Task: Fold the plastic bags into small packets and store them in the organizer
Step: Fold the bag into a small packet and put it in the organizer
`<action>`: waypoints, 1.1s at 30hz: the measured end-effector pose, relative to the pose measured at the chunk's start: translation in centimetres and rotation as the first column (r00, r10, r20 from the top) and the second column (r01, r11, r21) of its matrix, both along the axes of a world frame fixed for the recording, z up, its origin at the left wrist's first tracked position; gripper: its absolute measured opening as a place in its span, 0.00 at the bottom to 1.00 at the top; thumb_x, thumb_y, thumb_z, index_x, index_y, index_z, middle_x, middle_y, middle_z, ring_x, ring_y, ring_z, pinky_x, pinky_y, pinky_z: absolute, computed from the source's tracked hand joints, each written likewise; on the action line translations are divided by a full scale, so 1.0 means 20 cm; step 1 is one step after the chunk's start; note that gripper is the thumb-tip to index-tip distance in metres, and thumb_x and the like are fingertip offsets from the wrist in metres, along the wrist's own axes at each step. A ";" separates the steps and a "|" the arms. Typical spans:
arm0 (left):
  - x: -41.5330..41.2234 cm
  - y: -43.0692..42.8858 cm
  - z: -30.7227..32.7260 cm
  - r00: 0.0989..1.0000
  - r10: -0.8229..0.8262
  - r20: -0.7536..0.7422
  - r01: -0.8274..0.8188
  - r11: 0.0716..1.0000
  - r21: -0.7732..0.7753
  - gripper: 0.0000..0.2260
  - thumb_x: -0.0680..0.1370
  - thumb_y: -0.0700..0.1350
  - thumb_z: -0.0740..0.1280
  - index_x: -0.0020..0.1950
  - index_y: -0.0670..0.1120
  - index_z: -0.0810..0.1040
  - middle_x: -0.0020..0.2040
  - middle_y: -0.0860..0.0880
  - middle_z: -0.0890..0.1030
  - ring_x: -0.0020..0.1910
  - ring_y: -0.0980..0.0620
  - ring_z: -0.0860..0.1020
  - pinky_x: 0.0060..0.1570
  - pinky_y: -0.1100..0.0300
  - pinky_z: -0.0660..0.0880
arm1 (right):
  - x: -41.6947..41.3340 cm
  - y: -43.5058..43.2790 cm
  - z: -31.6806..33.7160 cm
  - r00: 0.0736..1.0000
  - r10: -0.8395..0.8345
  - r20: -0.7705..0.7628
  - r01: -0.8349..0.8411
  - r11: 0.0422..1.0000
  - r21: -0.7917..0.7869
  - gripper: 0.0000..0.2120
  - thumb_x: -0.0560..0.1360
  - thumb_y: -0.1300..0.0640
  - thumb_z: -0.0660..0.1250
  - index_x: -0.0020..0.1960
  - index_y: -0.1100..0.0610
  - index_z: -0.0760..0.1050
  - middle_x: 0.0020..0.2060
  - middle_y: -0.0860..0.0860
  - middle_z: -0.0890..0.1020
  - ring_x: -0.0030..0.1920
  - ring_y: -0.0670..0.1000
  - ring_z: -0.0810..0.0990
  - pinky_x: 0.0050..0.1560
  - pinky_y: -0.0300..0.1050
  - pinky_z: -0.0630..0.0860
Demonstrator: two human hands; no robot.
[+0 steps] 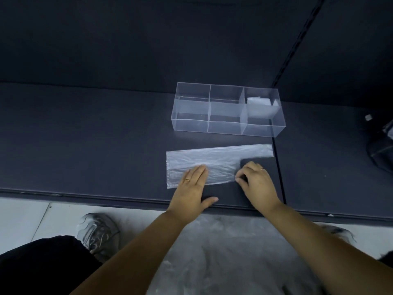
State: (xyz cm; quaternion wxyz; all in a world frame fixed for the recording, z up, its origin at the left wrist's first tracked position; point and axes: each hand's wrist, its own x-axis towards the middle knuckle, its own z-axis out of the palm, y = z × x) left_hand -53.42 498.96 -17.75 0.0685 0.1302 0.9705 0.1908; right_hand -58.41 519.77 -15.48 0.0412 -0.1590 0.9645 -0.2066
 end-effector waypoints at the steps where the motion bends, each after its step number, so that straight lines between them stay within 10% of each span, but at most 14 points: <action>1: 0.00 0.01 -0.01 0.999 0.046 -0.002 -0.046 0.999 0.019 0.37 0.77 0.62 0.62 0.78 0.45 0.53 0.79 0.49 0.53 0.77 0.52 0.49 0.73 0.61 0.36 | -0.02 -0.01 0.01 0.999 -0.001 0.043 0.000 1.000 0.018 0.02 0.73 0.64 0.70 0.42 0.60 0.80 0.43 0.54 0.77 0.46 0.57 0.76 0.51 0.51 0.72; 7: -0.04 0.05 0.02 0.988 0.142 -0.064 -0.140 0.990 0.035 0.24 0.79 0.50 0.64 0.74 0.47 0.66 0.74 0.51 0.66 0.73 0.52 0.62 0.72 0.61 0.52 | 0.00 0.05 0.15 0.927 0.029 0.374 0.021 0.991 -0.131 0.08 0.77 0.61 0.64 0.40 0.54 0.75 0.45 0.49 0.74 0.43 0.47 0.75 0.49 0.34 0.69; 10: -0.03 0.09 0.05 0.986 0.116 -0.118 -0.118 0.993 -0.009 0.18 0.75 0.35 0.68 0.63 0.45 0.78 0.64 0.47 0.78 0.65 0.47 0.74 0.65 0.57 0.66 | 0.03 0.10 0.20 0.978 -0.007 0.208 -0.003 0.999 0.047 0.03 0.75 0.54 0.68 0.45 0.51 0.74 0.50 0.46 0.72 0.52 0.46 0.72 0.60 0.43 0.65; 15: 0.03 0.15 0.14 0.976 0.081 -0.200 -0.102 0.990 -0.100 0.12 0.58 0.33 0.75 0.36 0.46 0.80 0.31 0.49 0.80 0.33 0.47 0.80 0.37 0.59 0.74 | 0.16 -0.04 0.16 0.980 0.176 0.098 -0.193 0.960 0.204 0.34 0.68 0.41 0.71 0.70 0.48 0.65 0.67 0.42 0.67 0.69 0.47 0.62 0.72 0.47 0.45; 21: -0.01 0.01 0.13 0.980 0.193 -0.046 -0.190 0.980 0.062 0.11 0.80 0.45 0.61 0.57 0.54 0.81 0.54 0.55 0.83 0.55 0.52 0.78 0.57 0.59 0.67 | 0.12 0.01 0.08 0.985 -0.142 0.103 0.150 0.986 -0.078 0.03 0.74 0.58 0.70 0.45 0.52 0.82 0.42 0.47 0.84 0.51 0.51 0.78 0.58 0.46 0.68; 27: -0.10 -0.24 0.14 0.793 0.354 0.496 -0.580 0.688 0.437 0.08 0.78 0.45 0.68 0.52 0.43 0.84 0.48 0.51 0.83 0.50 0.55 0.80 0.48 0.68 0.69 | 0.00 0.10 0.07 0.818 -0.306 0.486 0.507 0.784 -0.359 0.04 0.74 0.58 0.71 0.42 0.58 0.80 0.41 0.49 0.83 0.44 0.46 0.80 0.45 0.31 0.70; 33: -0.14 -0.27 0.11 0.661 0.518 0.542 -0.749 0.484 0.451 0.06 0.76 0.45 0.70 0.45 0.44 0.84 0.34 0.54 0.81 0.33 0.61 0.77 0.38 0.70 0.71 | -0.05 0.02 0.00 0.754 -0.474 0.455 0.642 0.679 -0.357 0.09 0.74 0.54 0.71 0.36 0.56 0.78 0.37 0.49 0.82 0.43 0.50 0.80 0.43 0.37 0.69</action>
